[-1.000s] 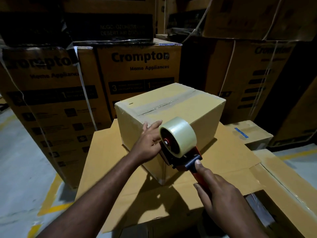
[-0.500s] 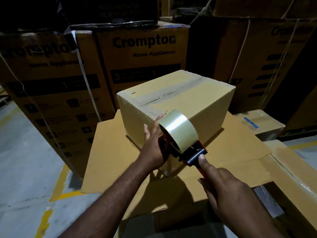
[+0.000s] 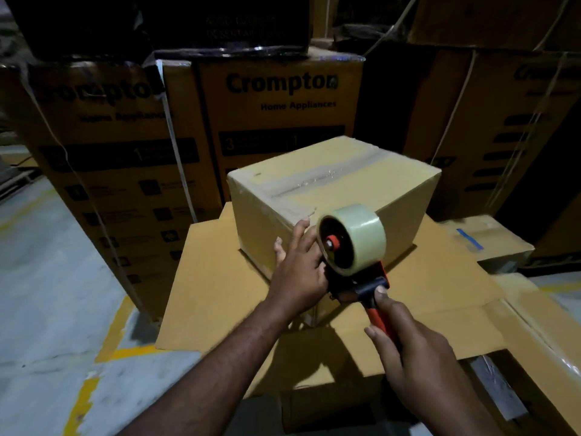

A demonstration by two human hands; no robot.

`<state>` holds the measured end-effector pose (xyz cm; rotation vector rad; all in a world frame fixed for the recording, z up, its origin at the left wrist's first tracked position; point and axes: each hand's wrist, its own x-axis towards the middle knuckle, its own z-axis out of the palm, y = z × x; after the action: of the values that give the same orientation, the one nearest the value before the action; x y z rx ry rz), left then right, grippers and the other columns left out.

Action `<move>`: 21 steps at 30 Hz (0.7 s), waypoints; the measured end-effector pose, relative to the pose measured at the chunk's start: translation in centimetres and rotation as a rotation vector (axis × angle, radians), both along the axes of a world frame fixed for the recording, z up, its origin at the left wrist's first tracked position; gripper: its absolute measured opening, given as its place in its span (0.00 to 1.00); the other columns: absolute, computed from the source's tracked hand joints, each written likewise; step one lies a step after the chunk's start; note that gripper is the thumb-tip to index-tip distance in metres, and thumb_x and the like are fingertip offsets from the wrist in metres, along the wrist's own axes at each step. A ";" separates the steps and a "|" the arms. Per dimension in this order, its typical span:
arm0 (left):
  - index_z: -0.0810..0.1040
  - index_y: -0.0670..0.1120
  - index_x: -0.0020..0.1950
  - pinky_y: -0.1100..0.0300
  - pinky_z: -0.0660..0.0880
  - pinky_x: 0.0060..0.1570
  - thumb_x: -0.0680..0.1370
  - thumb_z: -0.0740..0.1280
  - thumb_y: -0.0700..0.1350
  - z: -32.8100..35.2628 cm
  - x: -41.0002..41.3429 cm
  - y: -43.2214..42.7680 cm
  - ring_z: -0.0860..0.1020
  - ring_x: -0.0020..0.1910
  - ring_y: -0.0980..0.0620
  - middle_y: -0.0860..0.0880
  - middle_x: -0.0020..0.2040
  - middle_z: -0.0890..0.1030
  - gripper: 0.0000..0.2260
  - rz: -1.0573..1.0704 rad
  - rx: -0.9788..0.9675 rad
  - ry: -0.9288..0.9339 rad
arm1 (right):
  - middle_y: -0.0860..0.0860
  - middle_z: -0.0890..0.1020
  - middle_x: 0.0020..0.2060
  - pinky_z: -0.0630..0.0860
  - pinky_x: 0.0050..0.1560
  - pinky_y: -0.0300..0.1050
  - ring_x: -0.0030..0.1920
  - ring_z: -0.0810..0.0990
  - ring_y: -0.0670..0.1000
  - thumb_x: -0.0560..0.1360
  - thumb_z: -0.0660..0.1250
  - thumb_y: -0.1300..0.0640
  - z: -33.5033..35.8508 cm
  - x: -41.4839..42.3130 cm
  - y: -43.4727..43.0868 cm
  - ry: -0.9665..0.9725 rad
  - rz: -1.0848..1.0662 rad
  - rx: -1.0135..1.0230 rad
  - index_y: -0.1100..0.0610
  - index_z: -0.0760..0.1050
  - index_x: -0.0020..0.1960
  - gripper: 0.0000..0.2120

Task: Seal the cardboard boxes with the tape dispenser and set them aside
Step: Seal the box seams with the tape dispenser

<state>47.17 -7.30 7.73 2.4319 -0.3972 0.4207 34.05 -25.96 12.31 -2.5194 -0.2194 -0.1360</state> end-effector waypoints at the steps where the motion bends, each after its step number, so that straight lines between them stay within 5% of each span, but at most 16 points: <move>1: 0.62 0.56 0.80 0.30 0.40 0.75 0.83 0.58 0.46 0.0 0.0 0.0 0.33 0.76 0.67 0.58 0.82 0.53 0.25 -0.005 0.015 0.015 | 0.39 0.77 0.58 0.72 0.50 0.35 0.50 0.72 0.39 0.80 0.60 0.42 0.1 -0.1 -0.1 0.007 0.015 -0.001 0.34 0.54 0.76 0.27; 6: 0.63 0.60 0.79 0.29 0.32 0.72 0.83 0.51 0.57 0.9 -0.6 1.0 0.41 0.79 0.64 0.63 0.80 0.58 0.23 -0.105 0.025 0.007 | 0.34 0.74 0.48 0.70 0.40 0.30 0.43 0.77 0.38 0.78 0.64 0.41 1.4 0.0 -2.8 0.125 0.011 0.118 0.26 0.56 0.68 0.24; 12: 0.75 0.59 0.72 0.30 0.26 0.68 0.77 0.52 0.67 3.3 -0.4 2.3 0.47 0.76 0.69 0.68 0.75 0.62 0.28 -0.321 0.044 0.096 | 0.55 0.83 0.39 0.75 0.32 0.42 0.31 0.80 0.50 0.67 0.72 0.44 5.4 -0.4 -4.7 0.337 0.051 0.440 0.31 0.74 0.60 0.23; 15: 0.65 0.67 0.74 0.37 0.18 0.65 0.70 0.46 0.81 4.9 -0.2 3.4 0.38 0.76 0.71 0.66 0.78 0.52 0.37 -0.473 0.004 0.337 | 0.61 0.83 0.37 0.76 0.30 0.44 0.31 0.79 0.56 0.63 0.77 0.46 7.7 0.3 -5.6 0.434 0.081 0.579 0.39 0.79 0.59 0.24; 17: 0.57 0.73 0.74 0.40 0.19 0.67 0.62 0.41 0.86 6.4 0.1 4.5 0.40 0.78 0.63 0.60 0.82 0.46 0.42 -0.506 -0.004 0.501 | 0.65 0.82 0.39 0.75 0.29 0.48 0.31 0.78 0.61 0.60 0.82 0.42 8.9 0.9 -6.9 0.507 0.090 0.662 0.39 0.81 0.59 0.28; 19: 0.61 0.74 0.74 0.36 0.21 0.69 0.67 0.40 0.82 7.6 0.8 5.0 0.47 0.78 0.62 0.57 0.82 0.53 0.38 -0.470 0.066 0.488 | 0.69 0.80 0.40 0.75 0.29 0.49 0.29 0.76 0.63 0.59 0.83 0.46 9.4 1.6 -7.7 0.481 0.087 0.773 0.40 0.81 0.60 0.30; 21: 0.73 0.65 0.71 0.33 0.28 0.72 0.77 0.46 0.74 7.7 1.6 4.3 0.60 0.75 0.62 0.63 0.75 0.70 0.30 -0.341 0.193 0.254 | 0.68 0.79 0.38 0.75 0.28 0.49 0.26 0.74 0.60 0.71 0.77 0.56 9.9 2.8 -7.8 0.382 0.091 0.909 0.43 0.81 0.61 0.20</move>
<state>48.82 -3.00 15.42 2.4945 -0.7520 -0.0776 36.80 -33.77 22.19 -1.5845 -0.0828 0.2361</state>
